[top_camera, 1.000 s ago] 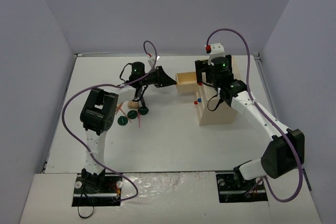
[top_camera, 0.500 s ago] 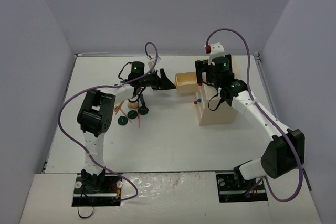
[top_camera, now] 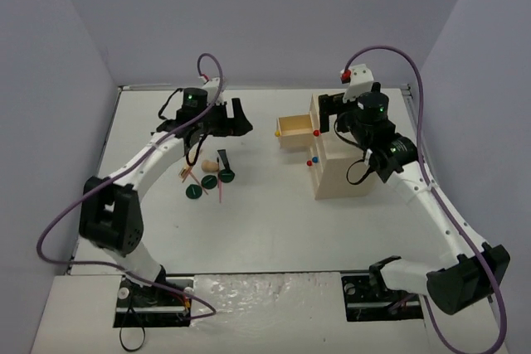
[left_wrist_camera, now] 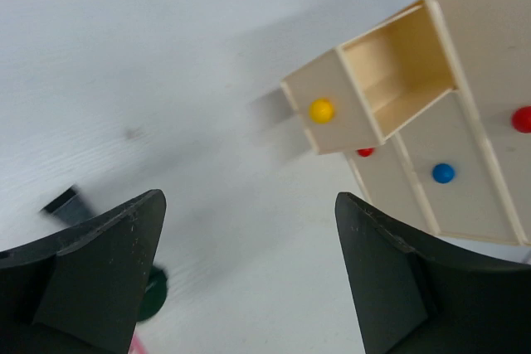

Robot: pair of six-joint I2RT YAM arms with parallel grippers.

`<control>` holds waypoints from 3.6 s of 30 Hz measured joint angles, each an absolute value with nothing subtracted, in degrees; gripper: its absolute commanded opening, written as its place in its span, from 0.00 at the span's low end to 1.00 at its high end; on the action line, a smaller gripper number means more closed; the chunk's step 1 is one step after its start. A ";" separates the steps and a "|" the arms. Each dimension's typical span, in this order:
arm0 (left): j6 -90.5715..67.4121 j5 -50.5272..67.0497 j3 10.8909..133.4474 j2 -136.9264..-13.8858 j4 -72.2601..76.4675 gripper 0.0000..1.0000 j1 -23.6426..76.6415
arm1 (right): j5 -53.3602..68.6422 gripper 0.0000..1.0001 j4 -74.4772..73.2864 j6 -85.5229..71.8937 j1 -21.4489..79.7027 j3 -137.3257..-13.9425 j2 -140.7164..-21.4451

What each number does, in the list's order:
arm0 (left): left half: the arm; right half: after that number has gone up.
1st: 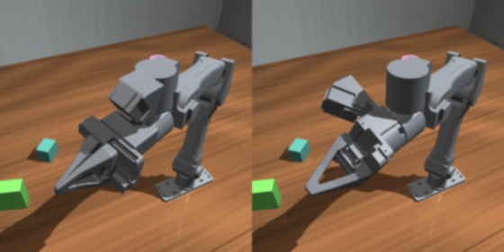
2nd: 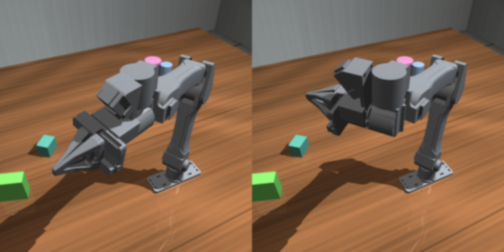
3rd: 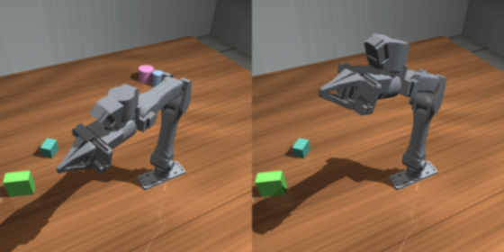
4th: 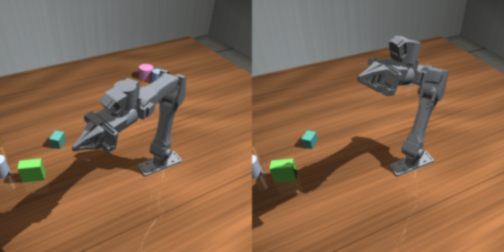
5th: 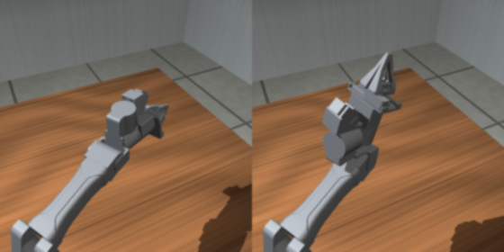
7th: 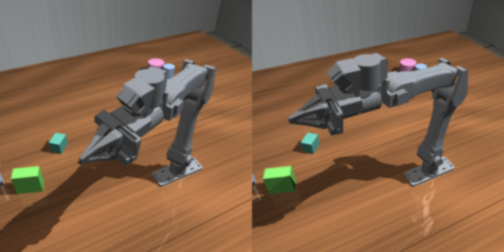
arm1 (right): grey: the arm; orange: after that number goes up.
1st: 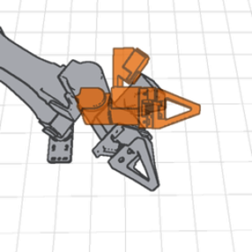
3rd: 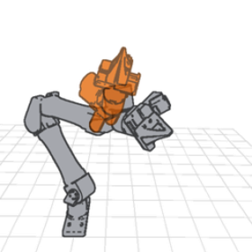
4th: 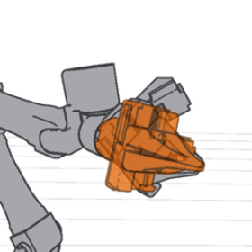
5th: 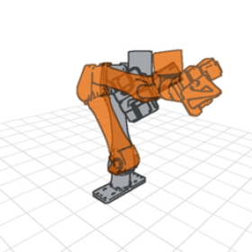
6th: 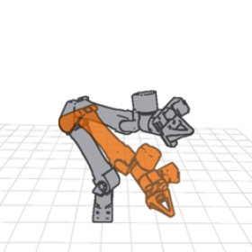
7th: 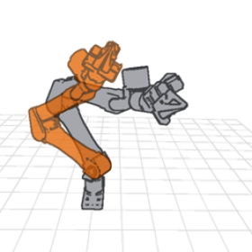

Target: Organize the makeup

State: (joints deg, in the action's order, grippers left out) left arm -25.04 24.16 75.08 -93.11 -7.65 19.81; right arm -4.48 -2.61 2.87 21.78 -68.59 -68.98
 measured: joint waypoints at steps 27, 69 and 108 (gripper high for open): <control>-26.44 1.17 68.26 -101.55 -20.60 0.33 14.64 | -3.05 1.00 -3.27 0.21 21.78 -59.79 -58.63; -35.71 -2.02 97.63 -107.96 -7.32 0.00 39.38 | -8.47 1.00 -2.26 -1.48 21.78 -56.63 -50.64; -29.17 -16.41 83.07 -93.61 -19.60 0.60 41.56 | -8.49 1.00 -1.50 -1.72 21.78 -55.64 -49.65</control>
State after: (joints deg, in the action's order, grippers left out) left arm -29.17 -16.41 83.07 -93.61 -19.60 41.56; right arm -8.49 -1.50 -1.72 21.78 -55.64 -49.65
